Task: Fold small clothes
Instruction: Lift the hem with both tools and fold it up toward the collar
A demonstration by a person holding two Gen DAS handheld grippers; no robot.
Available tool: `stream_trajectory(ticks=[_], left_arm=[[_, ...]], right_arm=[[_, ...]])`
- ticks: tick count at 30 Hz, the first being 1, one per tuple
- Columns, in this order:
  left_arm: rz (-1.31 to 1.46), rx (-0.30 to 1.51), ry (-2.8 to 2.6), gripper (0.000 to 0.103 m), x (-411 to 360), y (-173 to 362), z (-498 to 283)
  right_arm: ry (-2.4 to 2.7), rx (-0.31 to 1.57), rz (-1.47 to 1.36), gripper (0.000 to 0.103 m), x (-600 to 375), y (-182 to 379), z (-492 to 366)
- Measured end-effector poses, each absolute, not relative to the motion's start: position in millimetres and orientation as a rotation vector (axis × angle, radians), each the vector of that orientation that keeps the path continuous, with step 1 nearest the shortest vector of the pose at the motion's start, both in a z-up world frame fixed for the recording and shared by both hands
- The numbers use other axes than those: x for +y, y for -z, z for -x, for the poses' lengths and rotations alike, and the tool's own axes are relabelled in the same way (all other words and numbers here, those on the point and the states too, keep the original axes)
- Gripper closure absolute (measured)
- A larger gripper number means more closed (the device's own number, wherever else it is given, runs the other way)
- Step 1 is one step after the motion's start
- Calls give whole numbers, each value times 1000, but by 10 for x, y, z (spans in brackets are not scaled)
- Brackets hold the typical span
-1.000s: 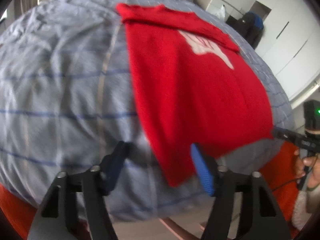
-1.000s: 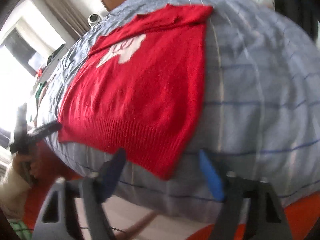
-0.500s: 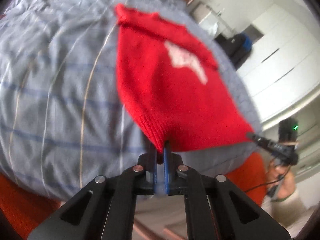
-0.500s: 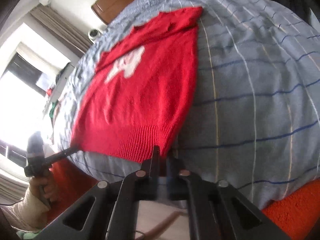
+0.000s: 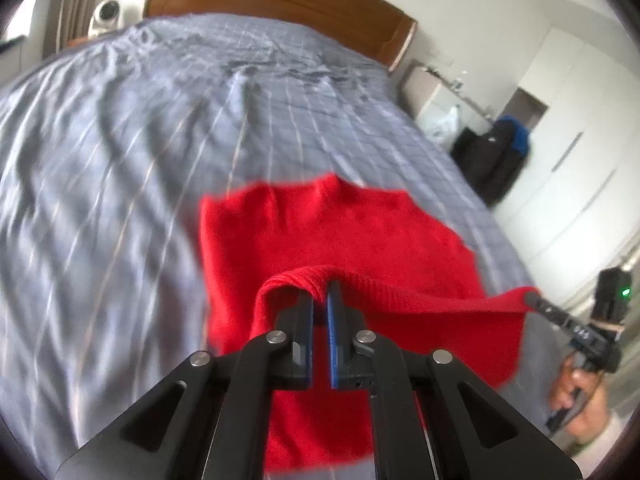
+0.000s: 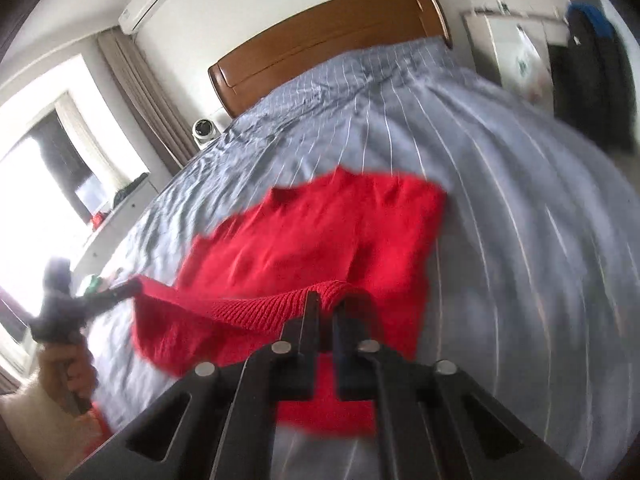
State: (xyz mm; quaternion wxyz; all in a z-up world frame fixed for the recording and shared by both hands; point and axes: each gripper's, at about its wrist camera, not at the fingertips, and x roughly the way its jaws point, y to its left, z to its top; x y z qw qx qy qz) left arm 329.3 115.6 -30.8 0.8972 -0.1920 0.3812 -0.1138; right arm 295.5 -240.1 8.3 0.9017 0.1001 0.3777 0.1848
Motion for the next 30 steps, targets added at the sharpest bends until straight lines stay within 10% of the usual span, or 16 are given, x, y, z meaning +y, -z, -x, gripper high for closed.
stream_trajectory(ticks=[10, 12, 14, 16, 30], left_arm=[[403, 867, 62, 90, 1240, 656, -4451], [434, 881, -4, 39, 1327, 686, -4540], [490, 839, -57, 23, 1480, 653, -4503], [511, 788, -54, 21, 1598, 572, -4367], [276, 978, 5, 17, 1487, 983, -3047]], right_arm=[[-346, 858, -224, 97, -2282, 405, -4440], [-319, 865, -260, 90, -2311, 496, -4550], [-280, 830, -302, 70, -2390, 463, -4553], [-252, 771, -314, 53, -2485, 319, -4465], [-415, 1044, -27, 66, -2510, 748, -3367]])
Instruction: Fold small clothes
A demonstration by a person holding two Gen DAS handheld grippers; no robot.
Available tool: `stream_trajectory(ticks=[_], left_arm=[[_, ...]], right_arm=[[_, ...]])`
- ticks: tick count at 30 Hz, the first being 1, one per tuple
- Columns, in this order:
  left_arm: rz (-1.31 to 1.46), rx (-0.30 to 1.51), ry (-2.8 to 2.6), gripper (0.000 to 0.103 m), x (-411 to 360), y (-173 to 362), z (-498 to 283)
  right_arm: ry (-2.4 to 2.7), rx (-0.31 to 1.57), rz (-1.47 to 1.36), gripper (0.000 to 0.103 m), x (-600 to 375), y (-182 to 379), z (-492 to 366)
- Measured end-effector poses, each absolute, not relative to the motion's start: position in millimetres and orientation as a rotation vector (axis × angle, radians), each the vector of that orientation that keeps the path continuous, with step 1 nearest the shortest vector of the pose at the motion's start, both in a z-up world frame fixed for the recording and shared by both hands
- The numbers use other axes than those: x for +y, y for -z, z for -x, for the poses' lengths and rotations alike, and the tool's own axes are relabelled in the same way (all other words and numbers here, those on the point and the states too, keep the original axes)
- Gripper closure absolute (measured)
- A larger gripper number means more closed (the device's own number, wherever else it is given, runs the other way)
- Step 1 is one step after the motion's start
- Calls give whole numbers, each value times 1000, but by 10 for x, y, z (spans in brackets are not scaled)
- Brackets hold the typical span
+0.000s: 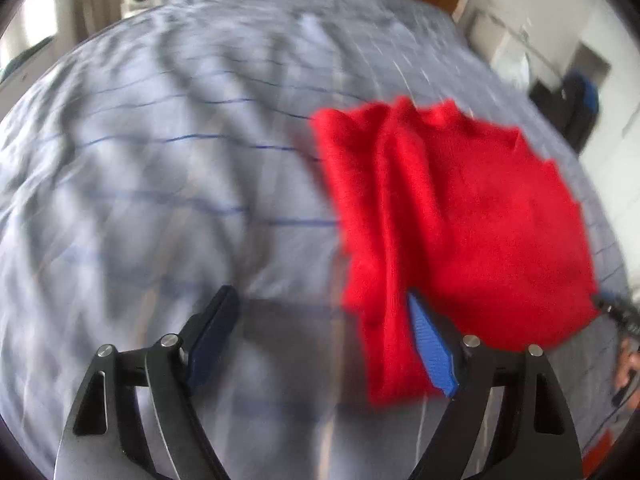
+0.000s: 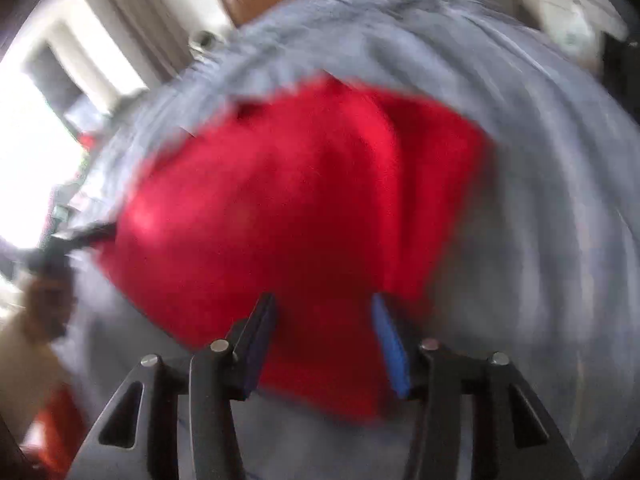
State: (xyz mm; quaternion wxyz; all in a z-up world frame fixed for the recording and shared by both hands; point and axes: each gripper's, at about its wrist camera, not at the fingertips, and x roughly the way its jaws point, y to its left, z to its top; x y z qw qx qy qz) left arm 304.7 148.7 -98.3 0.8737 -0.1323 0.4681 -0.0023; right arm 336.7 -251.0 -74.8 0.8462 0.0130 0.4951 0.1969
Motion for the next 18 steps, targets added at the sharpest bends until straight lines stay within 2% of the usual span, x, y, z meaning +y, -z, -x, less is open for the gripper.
stream_trajectory(ticks=[1, 2, 6, 9, 12, 14, 18], left_arm=[[289, 961, -6, 17, 1545, 898, -2869], [289, 951, 0, 16, 1559, 859, -2775], [221, 883, 16, 8, 1431, 779, -2271], [160, 851, 1, 7, 1283, 956, -2104], [81, 843, -16, 4, 1201, 1262, -2109], [83, 771, -15, 4, 1206, 1296, -1977], [105, 774, 0, 3, 1231, 1286, -1980]], right_arm=[[-293, 1017, 10, 56, -2618, 678, -3207], [-256, 987, 7, 52, -2673, 619, -3103], [-255, 888, -68, 45, -2787, 413, -2545], [-231, 862, -59, 40, -2702, 496, -2280], [-181, 869, -44, 38, -2674, 815, -2205], [-194, 814, -69, 37, -2726, 952, -2170], [-212, 779, -106, 34, -2763, 985, -2182]])
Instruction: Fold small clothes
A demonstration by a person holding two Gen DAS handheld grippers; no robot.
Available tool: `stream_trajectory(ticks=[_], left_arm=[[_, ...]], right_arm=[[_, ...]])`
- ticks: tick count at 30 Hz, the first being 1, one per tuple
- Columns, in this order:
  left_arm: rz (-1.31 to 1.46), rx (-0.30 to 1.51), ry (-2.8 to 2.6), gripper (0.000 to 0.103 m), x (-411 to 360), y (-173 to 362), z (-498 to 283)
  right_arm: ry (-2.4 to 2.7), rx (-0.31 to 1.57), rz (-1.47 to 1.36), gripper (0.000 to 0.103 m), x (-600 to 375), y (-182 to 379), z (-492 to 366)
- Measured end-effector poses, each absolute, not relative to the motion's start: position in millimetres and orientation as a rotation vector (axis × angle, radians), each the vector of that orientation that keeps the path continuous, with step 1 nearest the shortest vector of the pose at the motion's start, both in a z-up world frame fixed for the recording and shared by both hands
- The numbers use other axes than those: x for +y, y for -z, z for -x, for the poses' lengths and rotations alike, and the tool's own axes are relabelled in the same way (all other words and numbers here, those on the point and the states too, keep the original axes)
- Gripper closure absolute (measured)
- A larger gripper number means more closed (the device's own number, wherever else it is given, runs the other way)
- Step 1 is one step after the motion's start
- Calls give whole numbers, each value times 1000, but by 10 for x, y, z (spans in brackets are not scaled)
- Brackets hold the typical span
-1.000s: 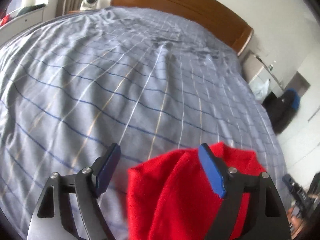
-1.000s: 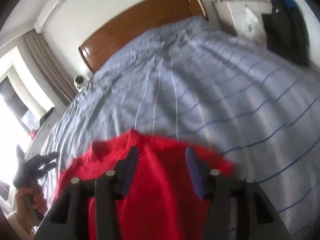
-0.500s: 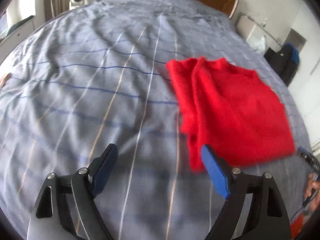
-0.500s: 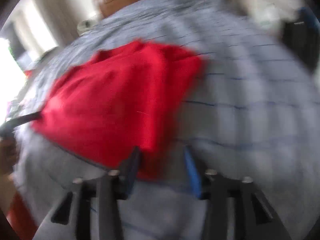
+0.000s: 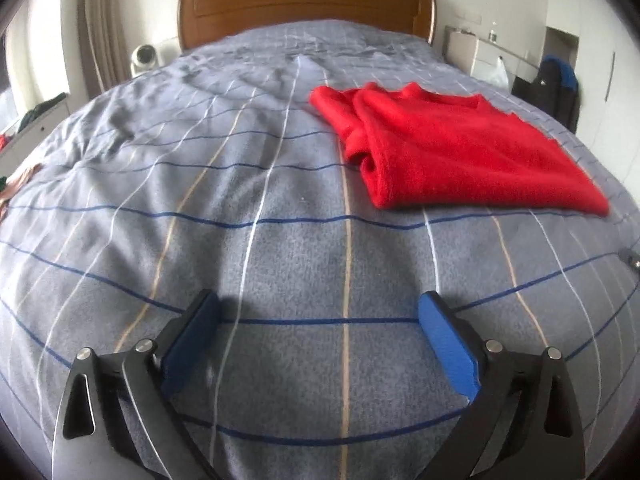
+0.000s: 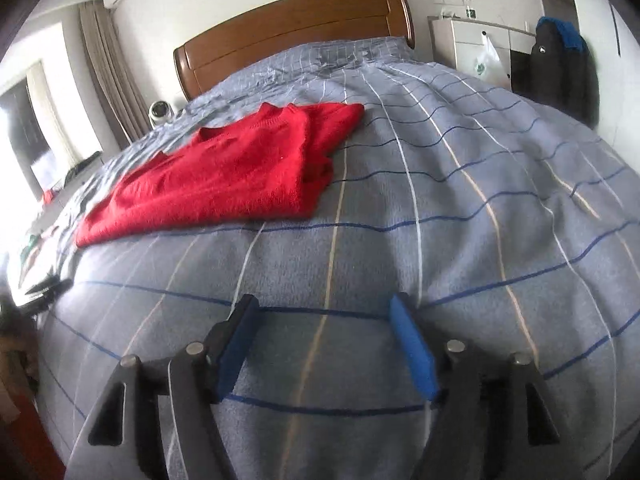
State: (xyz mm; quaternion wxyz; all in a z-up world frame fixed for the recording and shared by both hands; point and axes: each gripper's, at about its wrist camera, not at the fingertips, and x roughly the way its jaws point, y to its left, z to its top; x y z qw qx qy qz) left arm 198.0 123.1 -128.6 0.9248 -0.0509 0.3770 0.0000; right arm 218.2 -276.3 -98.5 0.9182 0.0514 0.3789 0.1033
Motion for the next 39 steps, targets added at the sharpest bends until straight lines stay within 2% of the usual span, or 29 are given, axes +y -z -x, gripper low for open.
stream_trajectory(ticks=[33, 36, 39], left_arm=[[104, 748, -1, 3, 1232, 1337, -1956], [121, 821, -1, 3, 1278, 1206, -2065], [206, 723, -12, 2, 1433, 927, -2113]], right_arm=[[-211, 755, -81, 32, -2694, 1047, -2120], [-210, 755, -79, 31, -2692, 1046, -2119], [-210, 752, -76, 31, -2693, 1049, -2112]])
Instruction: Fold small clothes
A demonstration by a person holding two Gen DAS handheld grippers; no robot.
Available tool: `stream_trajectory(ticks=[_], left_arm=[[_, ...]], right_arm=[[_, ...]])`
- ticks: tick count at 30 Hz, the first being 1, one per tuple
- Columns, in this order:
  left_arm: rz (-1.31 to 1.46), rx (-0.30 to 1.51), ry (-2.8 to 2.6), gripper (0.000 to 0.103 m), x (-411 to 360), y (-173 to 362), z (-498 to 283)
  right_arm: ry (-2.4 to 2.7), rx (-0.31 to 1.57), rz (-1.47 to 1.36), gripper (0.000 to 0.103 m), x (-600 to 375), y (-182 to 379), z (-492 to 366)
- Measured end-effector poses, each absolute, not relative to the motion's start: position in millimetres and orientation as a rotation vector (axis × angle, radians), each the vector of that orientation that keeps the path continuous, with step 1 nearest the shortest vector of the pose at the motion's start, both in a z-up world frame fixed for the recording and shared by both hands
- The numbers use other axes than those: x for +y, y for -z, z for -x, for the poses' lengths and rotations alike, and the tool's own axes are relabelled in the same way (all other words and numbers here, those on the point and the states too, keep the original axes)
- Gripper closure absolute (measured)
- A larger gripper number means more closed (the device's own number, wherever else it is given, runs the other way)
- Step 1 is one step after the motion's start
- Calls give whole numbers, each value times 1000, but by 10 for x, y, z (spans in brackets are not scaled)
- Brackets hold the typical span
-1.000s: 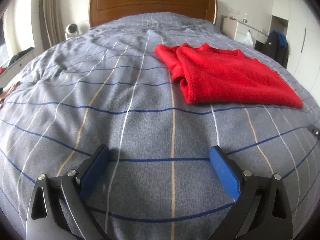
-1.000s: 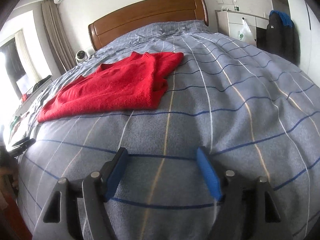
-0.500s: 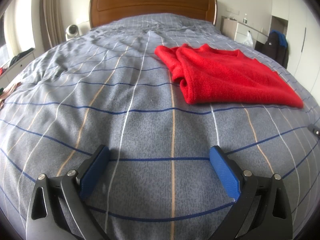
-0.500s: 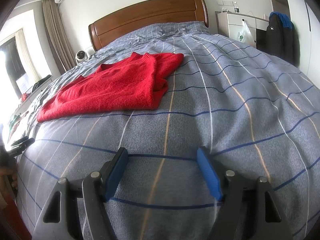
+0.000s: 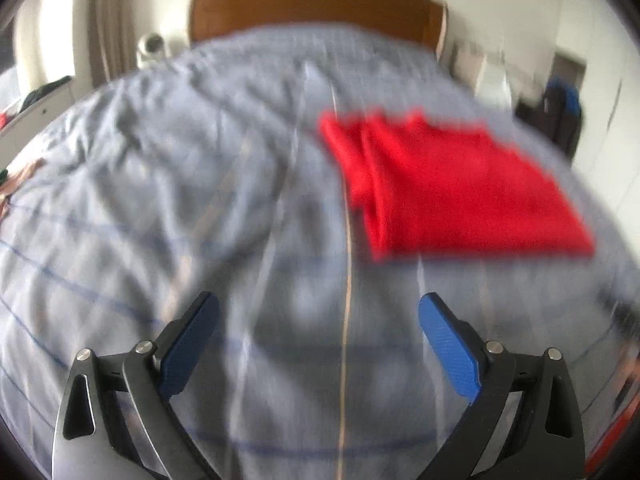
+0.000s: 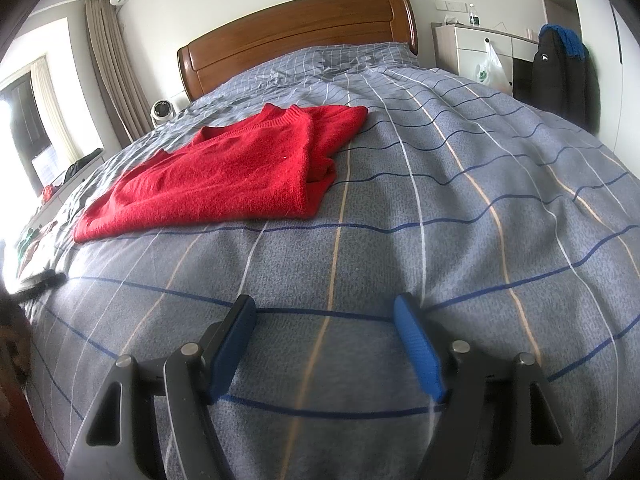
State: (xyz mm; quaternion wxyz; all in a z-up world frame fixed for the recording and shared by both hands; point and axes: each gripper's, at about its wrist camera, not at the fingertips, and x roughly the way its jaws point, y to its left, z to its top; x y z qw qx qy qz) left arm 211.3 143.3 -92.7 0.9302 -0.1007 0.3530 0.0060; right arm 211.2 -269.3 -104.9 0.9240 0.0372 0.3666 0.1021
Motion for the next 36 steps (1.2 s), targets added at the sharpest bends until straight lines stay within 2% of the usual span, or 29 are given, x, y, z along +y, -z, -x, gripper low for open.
stream_trajectory(ticks=[3, 6, 7, 36], left_arm=[[198, 660, -51, 1, 1568, 870, -2300], [90, 887, -153, 0, 1644, 1318, -2666], [128, 895, -129, 0, 1699, 1363, -2695], [127, 868, -137, 0, 1722, 1329, -2660]], right_arm=[[-210, 753, -73, 31, -2685, 1061, -2123], [-211, 755, -71, 30, -2685, 1069, -2130], [-213, 754, -73, 30, -2687, 1069, -2130], [-208, 757, -54, 29, -2659, 1061, -2132]])
